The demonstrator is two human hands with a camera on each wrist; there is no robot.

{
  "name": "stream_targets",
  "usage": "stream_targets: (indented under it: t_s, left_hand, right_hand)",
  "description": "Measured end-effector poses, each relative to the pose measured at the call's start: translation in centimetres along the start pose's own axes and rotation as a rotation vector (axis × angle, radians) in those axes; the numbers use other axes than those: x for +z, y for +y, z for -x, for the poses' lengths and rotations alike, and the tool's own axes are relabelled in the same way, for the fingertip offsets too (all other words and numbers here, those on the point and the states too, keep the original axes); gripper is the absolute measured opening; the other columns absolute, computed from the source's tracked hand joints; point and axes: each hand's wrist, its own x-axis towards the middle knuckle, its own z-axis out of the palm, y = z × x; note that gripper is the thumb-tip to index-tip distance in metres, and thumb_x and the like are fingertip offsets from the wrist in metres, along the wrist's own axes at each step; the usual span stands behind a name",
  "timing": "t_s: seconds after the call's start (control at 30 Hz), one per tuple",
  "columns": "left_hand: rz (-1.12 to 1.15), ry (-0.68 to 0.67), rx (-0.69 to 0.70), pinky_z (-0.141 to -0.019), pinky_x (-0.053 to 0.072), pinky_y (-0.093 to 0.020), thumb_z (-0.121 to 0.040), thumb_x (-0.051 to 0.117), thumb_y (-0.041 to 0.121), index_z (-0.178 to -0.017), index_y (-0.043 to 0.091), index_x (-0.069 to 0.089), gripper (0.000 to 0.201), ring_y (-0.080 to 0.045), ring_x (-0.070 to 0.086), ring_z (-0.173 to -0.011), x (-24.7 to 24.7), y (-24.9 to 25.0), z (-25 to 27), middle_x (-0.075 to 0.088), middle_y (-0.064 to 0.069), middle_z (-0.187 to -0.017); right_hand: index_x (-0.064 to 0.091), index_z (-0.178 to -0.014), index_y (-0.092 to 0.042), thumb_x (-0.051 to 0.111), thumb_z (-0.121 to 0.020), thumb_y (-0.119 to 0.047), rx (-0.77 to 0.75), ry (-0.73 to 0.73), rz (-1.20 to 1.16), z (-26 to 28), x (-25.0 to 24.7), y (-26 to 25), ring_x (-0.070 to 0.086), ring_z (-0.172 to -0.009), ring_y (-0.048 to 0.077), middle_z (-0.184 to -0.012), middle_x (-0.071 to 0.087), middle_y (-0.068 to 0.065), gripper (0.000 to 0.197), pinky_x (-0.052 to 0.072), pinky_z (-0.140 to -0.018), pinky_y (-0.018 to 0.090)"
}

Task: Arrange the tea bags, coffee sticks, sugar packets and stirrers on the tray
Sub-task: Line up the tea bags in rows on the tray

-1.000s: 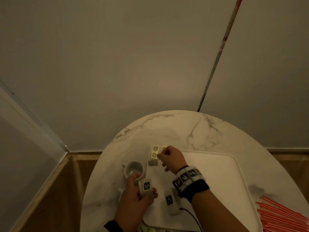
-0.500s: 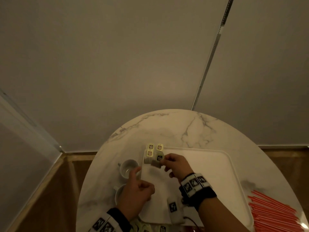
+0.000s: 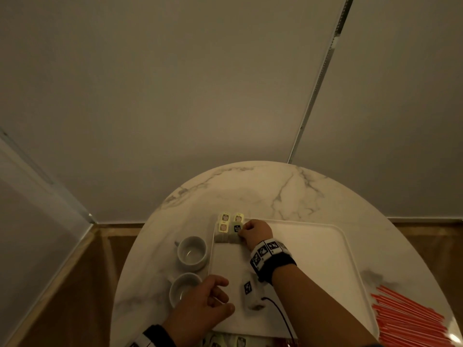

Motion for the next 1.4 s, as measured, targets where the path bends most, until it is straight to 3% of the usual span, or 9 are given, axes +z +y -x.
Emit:
stream_targets:
  t_s: [0.4,0.7,0.83,0.93,1.03,1.1,1.17,1.3,1.4]
  left_hand:
    - [-0.044,-0.006,0.029,-0.069,0.053,-0.018,-0.081,0.074,0.023,-0.106,0.029,0.059,0.029,-0.002,0.059,-0.070,0.1,-0.3,-0.3,0.067,-0.001,-0.097]
    - [-0.159,-0.042,0.049,-0.078,0.054,-0.022,-0.085,0.069,0.029,-0.108,0.032,0.057,0.026,-0.004,0.062,-0.077,0.0,-1.1,0.2,0.066,0.001,-0.099]
    - [-0.330,-0.061,0.075,-0.076,0.051,-0.018,-0.085,0.066,0.033,-0.104,0.033,0.060,0.020,-0.003,0.061,-0.079,0.0,-2.0,1.4,0.062,0.008,-0.100]
    - [-0.471,-0.098,0.079,-0.082,0.053,-0.023,-0.084,0.063,0.037,-0.091,0.042,0.058,0.010,-0.001,0.061,-0.083,-0.4,-3.3,2.5,0.062,0.013,-0.098]
    - [-0.610,-0.113,0.112,-0.084,0.051,-0.025,-0.082,0.058,0.038,-0.080,0.047,0.053,0.011,-0.003,0.059,-0.089,-0.7,-4.2,3.8,0.063,0.015,-0.097]
    - [-0.697,-0.127,0.152,-0.081,0.046,-0.021,-0.085,0.056,0.031,-0.087,0.039,0.059,0.009,-0.007,0.059,-0.093,-0.8,-4.7,4.9,0.063,0.011,-0.101]
    - [-0.809,-0.129,0.148,-0.082,0.041,-0.021,-0.088,0.054,0.027,-0.103,0.028,0.063,0.017,-0.012,0.056,-0.099,-0.9,-5.3,6.1,0.058,0.005,-0.108]
    - [-0.943,-0.161,0.138,-0.085,0.039,-0.025,-0.086,0.056,0.034,-0.114,0.024,0.056,0.030,-0.015,0.050,-0.104,-0.7,-7.6,8.0,0.049,0.003,-0.116]
    - [-0.988,-0.169,0.136,-0.086,0.044,-0.029,-0.081,0.060,0.037,-0.119,0.022,0.052,0.041,-0.018,0.049,-0.104,0.1,-9.1,8.8,0.042,0.002,-0.119]
  right_hand:
    - [0.058,-0.079,-0.018,0.067,-0.082,-0.021,0.015,0.046,0.095,-0.2,0.4,0.0,0.055,-0.078,0.018,-0.085,0.062,0.001,0.009,0.041,-0.067,0.024]
    - [0.056,-0.075,-0.017,0.067,-0.082,-0.027,0.027,0.018,0.097,0.3,-0.4,-0.1,0.057,-0.076,0.019,-0.083,0.064,0.004,0.016,0.042,-0.064,0.026]
    - [0.052,-0.076,-0.022,0.068,-0.081,-0.029,-0.036,0.023,-0.045,2.8,-1.4,0.5,0.065,-0.084,0.027,-0.086,0.066,0.006,0.018,0.053,-0.073,0.037]
    - [0.057,-0.082,-0.021,0.069,-0.083,-0.029,-0.157,-0.040,-0.049,7.1,-1.9,1.1,0.064,-0.086,0.025,-0.088,0.066,0.004,0.014,0.053,-0.078,0.037]
    - [0.060,-0.093,-0.023,0.069,-0.084,-0.033,-0.288,-0.227,0.102,13.0,-1.6,2.3,0.059,-0.086,0.016,-0.093,0.063,-0.002,0.017,0.049,-0.080,0.028]
    - [0.061,-0.101,-0.026,0.067,-0.084,-0.037,-0.348,-0.418,0.279,17.1,-0.9,3.1,0.055,-0.086,0.010,-0.095,0.060,-0.007,0.021,0.046,-0.080,0.023]
    - [0.062,-0.107,-0.023,0.064,-0.084,-0.039,-0.412,-0.562,0.464,20.6,0.1,4.2,0.056,-0.093,0.015,-0.103,0.061,-0.003,0.028,0.048,-0.086,0.029]
    - [0.047,-0.132,-0.021,0.061,-0.081,-0.047,-0.554,-0.608,0.768,24.5,2.9,7.3,0.046,-0.119,0.030,-0.132,0.046,0.010,0.059,0.044,-0.099,0.041]
    - [0.031,-0.143,-0.015,0.057,-0.081,-0.059,-0.559,-0.528,0.878,25.7,4.2,9.0,0.034,-0.129,0.034,-0.149,0.027,0.014,0.080,0.037,-0.106,0.047]
